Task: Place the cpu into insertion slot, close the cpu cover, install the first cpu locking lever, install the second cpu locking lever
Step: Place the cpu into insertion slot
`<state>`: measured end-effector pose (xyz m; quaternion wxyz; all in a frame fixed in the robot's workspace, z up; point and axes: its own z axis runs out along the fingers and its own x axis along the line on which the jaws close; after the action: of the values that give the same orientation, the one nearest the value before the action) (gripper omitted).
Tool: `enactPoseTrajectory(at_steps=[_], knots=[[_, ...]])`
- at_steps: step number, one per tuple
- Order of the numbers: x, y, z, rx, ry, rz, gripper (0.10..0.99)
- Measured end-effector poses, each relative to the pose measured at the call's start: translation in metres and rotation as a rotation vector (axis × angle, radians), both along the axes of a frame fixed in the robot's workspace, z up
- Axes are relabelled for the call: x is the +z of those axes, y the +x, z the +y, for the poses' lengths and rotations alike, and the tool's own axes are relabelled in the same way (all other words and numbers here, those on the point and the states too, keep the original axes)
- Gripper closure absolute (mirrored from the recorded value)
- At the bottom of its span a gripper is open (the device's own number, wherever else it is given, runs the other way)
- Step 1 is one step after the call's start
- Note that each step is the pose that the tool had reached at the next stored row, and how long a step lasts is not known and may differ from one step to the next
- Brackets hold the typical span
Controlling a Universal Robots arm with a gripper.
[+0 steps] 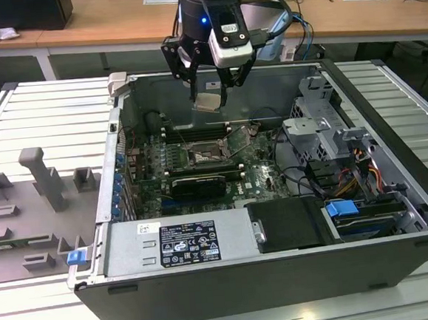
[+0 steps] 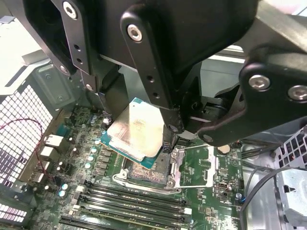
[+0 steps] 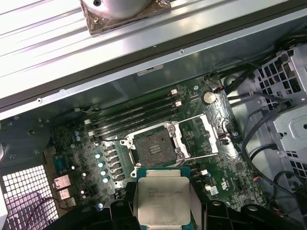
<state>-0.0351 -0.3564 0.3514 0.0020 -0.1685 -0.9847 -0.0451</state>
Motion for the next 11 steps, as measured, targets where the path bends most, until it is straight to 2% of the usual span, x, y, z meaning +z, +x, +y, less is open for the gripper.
enactPoseTrajectory(at_steps=[11], knots=[[-0.0004, 0.0, 0.0, -0.034, 0.0, 0.0, 0.557]])
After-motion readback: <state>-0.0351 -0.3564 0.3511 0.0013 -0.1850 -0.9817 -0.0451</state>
